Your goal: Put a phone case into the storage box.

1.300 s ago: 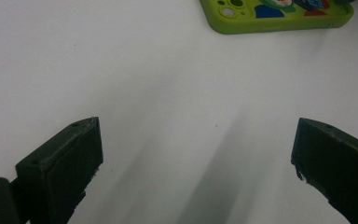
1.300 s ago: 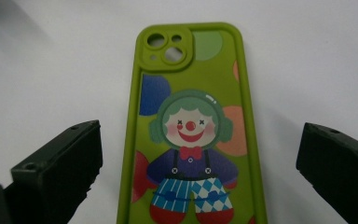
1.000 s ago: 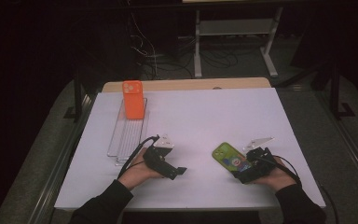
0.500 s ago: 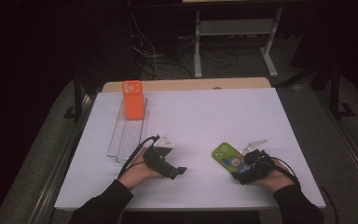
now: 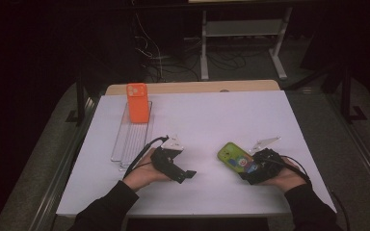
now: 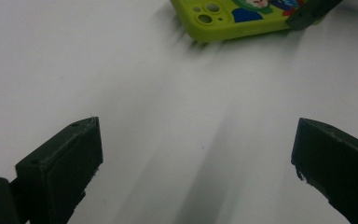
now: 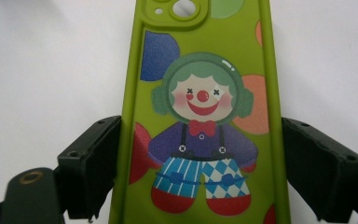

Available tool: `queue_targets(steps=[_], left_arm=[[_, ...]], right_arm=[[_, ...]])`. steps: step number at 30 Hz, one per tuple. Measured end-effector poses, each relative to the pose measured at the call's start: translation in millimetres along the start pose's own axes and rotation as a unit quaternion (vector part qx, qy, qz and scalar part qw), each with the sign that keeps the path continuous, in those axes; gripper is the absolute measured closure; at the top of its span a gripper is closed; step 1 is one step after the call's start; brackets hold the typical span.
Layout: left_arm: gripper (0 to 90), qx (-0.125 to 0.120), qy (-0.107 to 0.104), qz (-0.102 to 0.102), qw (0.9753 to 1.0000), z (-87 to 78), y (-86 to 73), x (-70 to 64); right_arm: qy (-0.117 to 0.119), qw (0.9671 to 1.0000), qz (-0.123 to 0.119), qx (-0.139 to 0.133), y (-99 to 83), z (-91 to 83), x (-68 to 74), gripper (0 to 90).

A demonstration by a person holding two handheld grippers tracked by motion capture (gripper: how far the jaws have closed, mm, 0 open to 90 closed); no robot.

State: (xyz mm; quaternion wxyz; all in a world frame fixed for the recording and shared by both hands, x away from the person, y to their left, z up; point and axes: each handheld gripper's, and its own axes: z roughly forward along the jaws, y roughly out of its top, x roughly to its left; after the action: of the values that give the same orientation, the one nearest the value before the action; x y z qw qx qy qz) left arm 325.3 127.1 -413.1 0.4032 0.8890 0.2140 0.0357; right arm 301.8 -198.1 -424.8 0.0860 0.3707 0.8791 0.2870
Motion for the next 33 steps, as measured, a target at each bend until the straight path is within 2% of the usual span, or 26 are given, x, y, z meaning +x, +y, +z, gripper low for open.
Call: queue_targets(steps=[6,7,8,10,11,12,19,21,22,26,30,33], left_arm=[[1.4,-0.001,-0.01,0.02,0.9998,-5.8,12.3,3.5],[1.4,-0.006,-0.012,0.014,0.9998,-5.9,13.4,2.8],[1.4,-0.002,-0.013,0.021,0.9997,-7.3,15.3,4.2],[1.4,-0.01,-0.013,0.018,0.9997,-8.7,18.4,4.0],[1.4,-0.001,-0.015,0.031,0.9994,-11.0,20.0,6.4],[1.4,-0.007,-0.018,0.024,0.9995,-11.0,20.8,5.9],[1.4,-0.005,-0.031,0.052,0.9982,-20.4,33.7,8.3],[1.4,-0.008,-0.04,0.061,0.9973,-23.7,37.4,9.1],[1.4,-0.01,-0.041,0.066,0.9969,-25.2,39.5,9.6],[1.4,-0.005,-0.051,0.085,0.995,-30.3,46.8,12.9],[1.4,0.004,-0.053,0.106,0.993,-32.6,52.1,16.3],[1.4,0.006,-0.06,0.12,0.991,-33.8,54.6,18.0]], right_arm=[[0.013,0.9997,-0.021,-0.007,12.4,-6.7,-4.7,14.8],[0.016,0.9995,-0.024,-0.009,13.6,-7.1,-5.3,14.8],[0.016,0.9995,-0.027,-0.009,14.4,-7.5,-5.7,14.8],[0.023,0.999,-0.038,-0.007,16.8,-7.5,-6.7,14.8],[0.024,0.9987,-0.044,-0.004,18.3,-7.3,-7.2,14.8],[0.029,0.9985,-0.046,-0.005,19.8,-6.8,-7.2,14.8],[0.053,0.9959,-0.073,0.006,30.9,-6.1,-7.7,14.8],[0.061,0.9945,-0.085,0.008,35.5,-6.9,-6.4,14.8],[0.061,0.9923,-0.107,0.011,38.5,-7.0,-6.8,14.8],[0.08,0.9865,-0.142,0.013,49.4,-7.3,-3.0,14.8],[0.105,0.9808,-0.164,0.014,60.2,-6.6,1.6,14.8],[0.116,0.9773,-0.177,0.017,66.8,-3.9,4.4,14.8]])
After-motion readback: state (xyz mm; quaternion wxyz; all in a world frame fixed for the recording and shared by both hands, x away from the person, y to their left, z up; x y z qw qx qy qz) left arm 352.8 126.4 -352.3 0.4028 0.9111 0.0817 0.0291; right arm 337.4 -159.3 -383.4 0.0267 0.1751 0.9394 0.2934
